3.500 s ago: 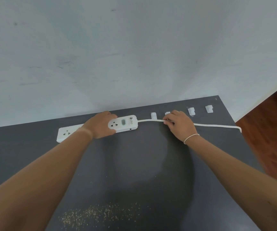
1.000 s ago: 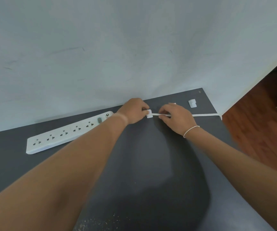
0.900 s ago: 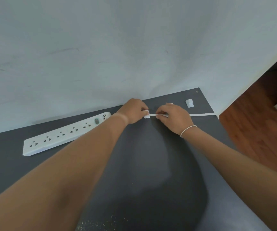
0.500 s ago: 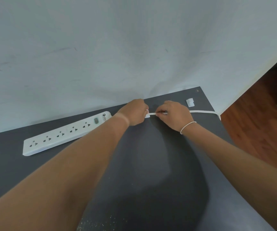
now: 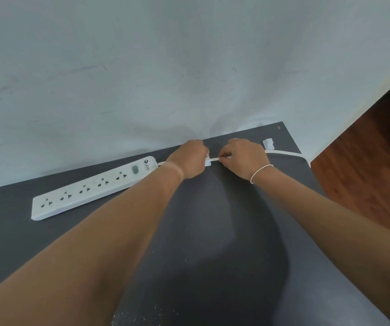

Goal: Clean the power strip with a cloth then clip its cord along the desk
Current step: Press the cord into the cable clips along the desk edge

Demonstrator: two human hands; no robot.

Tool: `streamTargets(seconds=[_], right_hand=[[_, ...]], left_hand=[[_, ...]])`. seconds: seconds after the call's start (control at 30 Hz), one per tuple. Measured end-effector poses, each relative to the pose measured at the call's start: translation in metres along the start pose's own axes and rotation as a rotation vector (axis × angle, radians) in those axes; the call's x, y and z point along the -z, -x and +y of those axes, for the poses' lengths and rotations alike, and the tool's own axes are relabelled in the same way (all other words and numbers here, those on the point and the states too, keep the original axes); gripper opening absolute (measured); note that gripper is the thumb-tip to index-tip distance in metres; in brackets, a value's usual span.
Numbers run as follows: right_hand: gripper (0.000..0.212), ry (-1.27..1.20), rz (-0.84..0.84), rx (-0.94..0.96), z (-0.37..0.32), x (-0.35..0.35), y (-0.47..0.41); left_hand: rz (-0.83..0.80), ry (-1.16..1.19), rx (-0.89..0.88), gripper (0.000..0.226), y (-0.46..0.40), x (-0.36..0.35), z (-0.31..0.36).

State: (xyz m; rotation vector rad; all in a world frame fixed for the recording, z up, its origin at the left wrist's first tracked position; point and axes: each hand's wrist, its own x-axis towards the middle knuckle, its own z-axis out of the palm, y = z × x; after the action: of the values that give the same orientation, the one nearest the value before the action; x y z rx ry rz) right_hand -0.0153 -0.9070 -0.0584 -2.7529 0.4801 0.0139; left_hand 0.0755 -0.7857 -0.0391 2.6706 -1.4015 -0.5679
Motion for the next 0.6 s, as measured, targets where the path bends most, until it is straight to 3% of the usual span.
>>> streamTargets(seconds=[0.6], right_hand=[[0.029, 0.089, 0.079, 0.021, 0.001, -0.005, -0.009]], left_hand=[[0.028, 0.047, -0.004, 0.025, -0.001, -0.010, -0.008]])
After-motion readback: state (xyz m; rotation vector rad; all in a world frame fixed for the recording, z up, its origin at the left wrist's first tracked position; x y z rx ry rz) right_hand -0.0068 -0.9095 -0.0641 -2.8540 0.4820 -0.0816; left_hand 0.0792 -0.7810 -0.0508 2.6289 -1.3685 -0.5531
